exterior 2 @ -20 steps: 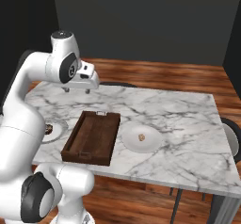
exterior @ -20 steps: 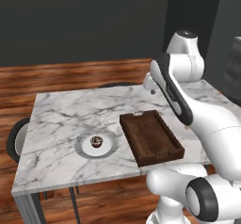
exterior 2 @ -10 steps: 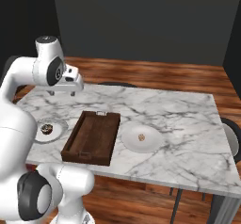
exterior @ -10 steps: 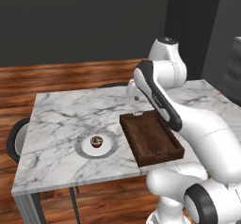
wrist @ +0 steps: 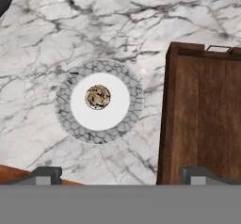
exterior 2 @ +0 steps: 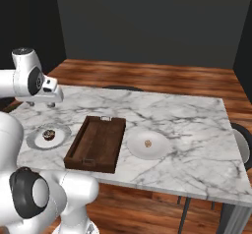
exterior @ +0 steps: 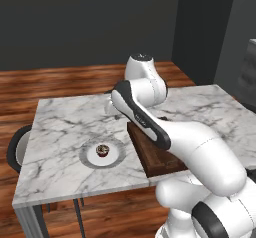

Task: Move the dessert items from the plates to the tray.

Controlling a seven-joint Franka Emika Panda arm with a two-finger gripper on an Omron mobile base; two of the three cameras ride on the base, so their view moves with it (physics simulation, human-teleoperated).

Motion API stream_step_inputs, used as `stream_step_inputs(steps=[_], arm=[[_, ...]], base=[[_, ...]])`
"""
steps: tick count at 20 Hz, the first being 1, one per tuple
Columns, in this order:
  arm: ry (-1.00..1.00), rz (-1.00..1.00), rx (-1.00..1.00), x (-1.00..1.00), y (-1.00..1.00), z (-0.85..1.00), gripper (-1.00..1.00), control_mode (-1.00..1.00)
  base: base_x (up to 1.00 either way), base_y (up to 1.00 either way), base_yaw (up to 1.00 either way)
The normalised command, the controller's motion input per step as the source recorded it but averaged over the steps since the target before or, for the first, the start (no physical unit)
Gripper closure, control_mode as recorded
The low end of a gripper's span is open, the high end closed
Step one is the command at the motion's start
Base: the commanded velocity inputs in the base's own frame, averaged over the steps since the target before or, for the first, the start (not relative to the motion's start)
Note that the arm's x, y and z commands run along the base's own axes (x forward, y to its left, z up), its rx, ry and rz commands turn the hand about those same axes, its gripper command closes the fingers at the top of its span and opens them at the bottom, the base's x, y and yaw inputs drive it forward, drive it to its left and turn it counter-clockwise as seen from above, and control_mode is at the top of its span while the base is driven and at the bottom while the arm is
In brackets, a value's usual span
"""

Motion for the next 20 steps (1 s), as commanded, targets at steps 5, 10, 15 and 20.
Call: stream_step_inputs(steps=[5, 10, 15, 20], arm=[[0.09, 0.01, 0.0, 0.0, 0.45, -0.06, -1.0, -1.0], [0.13, 0.01, 0.0, 0.0, 0.07, -0.15, -1.0, -1.0], [0.08, 0.0, 0.02, 0.13, 0.0, -0.04, -1.0, -1.0], [0.06, 0.0, 0.0, 0.13, 0.0, -0.13, -1.0, -1.0]], base=[[0.0, 0.0, 0.0], [0.0, 0.0, 0.0], [0.0, 0.0, 0.0], [0.0, 0.0, 0.0]])
